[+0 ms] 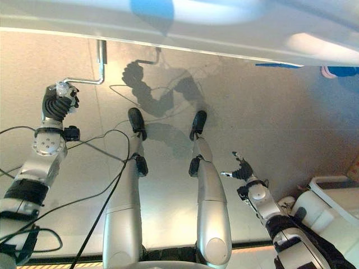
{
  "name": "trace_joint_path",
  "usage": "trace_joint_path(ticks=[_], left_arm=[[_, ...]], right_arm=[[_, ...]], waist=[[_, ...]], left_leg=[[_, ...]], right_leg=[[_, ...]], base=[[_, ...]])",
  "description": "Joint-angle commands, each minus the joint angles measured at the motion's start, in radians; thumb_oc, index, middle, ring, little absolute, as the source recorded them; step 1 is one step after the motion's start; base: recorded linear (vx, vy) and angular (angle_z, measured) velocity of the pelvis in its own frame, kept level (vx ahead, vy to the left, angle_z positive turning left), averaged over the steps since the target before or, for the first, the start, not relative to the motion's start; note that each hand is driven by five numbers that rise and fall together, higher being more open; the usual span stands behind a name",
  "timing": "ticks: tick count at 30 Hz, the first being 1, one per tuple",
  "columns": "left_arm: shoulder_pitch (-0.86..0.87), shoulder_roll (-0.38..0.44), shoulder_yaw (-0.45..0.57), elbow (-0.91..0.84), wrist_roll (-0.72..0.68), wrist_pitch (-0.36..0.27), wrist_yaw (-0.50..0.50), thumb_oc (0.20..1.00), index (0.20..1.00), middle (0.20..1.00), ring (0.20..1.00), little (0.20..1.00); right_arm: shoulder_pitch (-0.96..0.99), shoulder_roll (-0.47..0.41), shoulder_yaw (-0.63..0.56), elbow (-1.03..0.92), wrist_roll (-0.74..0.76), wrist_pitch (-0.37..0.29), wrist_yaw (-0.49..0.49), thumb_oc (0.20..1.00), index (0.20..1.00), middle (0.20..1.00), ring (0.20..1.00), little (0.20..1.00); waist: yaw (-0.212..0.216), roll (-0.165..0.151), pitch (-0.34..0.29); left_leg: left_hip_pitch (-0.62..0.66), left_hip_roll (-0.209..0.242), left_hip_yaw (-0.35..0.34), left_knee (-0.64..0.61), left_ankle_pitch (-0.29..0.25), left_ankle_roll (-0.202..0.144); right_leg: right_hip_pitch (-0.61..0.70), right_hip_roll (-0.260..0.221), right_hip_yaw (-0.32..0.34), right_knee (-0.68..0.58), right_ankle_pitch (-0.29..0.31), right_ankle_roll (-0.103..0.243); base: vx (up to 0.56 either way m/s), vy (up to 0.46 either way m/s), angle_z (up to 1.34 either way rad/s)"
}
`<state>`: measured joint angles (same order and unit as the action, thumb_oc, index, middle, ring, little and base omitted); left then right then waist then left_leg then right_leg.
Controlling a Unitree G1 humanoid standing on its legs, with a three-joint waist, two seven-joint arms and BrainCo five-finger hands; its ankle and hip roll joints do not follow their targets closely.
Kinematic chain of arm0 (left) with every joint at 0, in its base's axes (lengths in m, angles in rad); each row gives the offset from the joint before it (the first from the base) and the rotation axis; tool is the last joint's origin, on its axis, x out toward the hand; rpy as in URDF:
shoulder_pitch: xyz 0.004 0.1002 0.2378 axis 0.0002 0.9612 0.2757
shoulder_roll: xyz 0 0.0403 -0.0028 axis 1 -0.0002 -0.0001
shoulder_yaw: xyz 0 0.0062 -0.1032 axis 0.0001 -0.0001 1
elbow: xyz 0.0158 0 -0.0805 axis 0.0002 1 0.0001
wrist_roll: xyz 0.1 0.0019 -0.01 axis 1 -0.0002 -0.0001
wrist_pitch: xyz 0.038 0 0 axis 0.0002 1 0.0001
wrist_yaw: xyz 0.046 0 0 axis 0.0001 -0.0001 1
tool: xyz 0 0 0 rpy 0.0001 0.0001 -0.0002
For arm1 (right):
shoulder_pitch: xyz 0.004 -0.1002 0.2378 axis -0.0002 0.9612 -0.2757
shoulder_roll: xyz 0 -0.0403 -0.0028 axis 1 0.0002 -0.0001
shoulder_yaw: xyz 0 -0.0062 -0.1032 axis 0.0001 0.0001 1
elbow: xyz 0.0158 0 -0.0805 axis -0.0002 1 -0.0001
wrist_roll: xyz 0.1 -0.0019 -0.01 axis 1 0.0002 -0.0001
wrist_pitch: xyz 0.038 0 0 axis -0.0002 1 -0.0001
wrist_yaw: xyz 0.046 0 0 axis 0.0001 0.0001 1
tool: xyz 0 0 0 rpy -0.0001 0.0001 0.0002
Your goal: Raise the hospital bed
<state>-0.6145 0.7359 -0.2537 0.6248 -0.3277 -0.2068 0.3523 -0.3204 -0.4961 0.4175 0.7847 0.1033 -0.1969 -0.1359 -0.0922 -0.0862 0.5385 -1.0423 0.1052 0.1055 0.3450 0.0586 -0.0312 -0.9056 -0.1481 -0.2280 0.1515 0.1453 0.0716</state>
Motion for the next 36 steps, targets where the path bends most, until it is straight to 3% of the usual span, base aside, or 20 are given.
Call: trace_joint_path(ticks=[1, 7, 23, 29, 36], left_arm=[[-0.036, 0.084, 0.043, 0.027, 0.016, -0.008, 0.049, 0.2, 0.2, 0.2, 0.2, 0.2], [-0.206, 0.052, -0.097, 0.198, 0.042, 0.048, 0.021, 0.2, 0.2, 0.2, 0.2, 0.2], [-0.285, -0.115, -0.249, 0.172, 0.098, 0.065, -0.033, 0.2, 0.2, 0.2, 0.2, 0.2], [-0.287, -0.167, -0.294, 0.057, 0.073, 0.035, -0.05, 0.2, 0.2, 0.2, 0.2, 0.2], [-0.158, -0.162, -0.282, -0.236, 0.0, -0.018, -0.089, 0.2, 0.2, 0.2, 0.2, 0.2]], right_arm=[[0.025, 0.0, 0.042, -0.02, 0.021, -0.01, -0.011, 1.0, 1.0, 1.0, 1.0, 1.0], [-0.017, -0.015, 0.086, -0.098, 0.064, -0.013, -0.011, 1.0, 1.0, 1.0, 1.0, 1.0], [-0.07, -0.014, 0.139, -0.113, 0.075, -0.001, -0.012, 1.0, 1.0, 1.0, 1.0, 1.0], [-0.082, -0.022, 0.149, -0.11, 0.06, 0.003, -0.013, 1.0, 1.0, 1.0, 1.0, 1.0], [-0.046, -0.033, 0.108, -0.096, 0.03, 0.008, -0.017, 1.0, 1.0, 1.0, 1.0, 1.0]], waist=[[-0.026, -0.082, -0.018], [-0.065, -0.104, -0.018], [-0.124, -0.105, -0.018], [-0.136, -0.103, -0.018], [-0.116, -0.055, -0.018]], left_leg=[[0.011, -0.074, 0.048, 0.092, -0.136, -0.002], [-0.021, -0.055, 0.063, 0.108, -0.133, -0.001], [-0.012, -0.019, 0.09, 0.08, -0.095, -0.007], [0.039, 0.003, 0.089, 0.038, -0.061, -0.025], [0.105, -0.004, 0.081, -0.047, -0.011, -0.042]], right_leg=[[0.029, -0.087, 0.059, -0.021, 0.017, 0.168], [-0.028, -0.076, 0.087, -0.021, 0.027, 0.161], [-0.122, -0.024, 0.143, 0.059, 0.007, 0.127], [-0.119, 0.01, 0.143, 0.097, -0.014, 0.121], [-0.092, 0.022, 0.127, 0.11, -0.032, 0.115]], base=[[0.0, 0.019, -0.07], [-0.01, -0.004, -0.1], [-0.01, -0.094, -0.1], [-0.03, -0.15, -0.05], [-0.01, -0.095, -0.01]])
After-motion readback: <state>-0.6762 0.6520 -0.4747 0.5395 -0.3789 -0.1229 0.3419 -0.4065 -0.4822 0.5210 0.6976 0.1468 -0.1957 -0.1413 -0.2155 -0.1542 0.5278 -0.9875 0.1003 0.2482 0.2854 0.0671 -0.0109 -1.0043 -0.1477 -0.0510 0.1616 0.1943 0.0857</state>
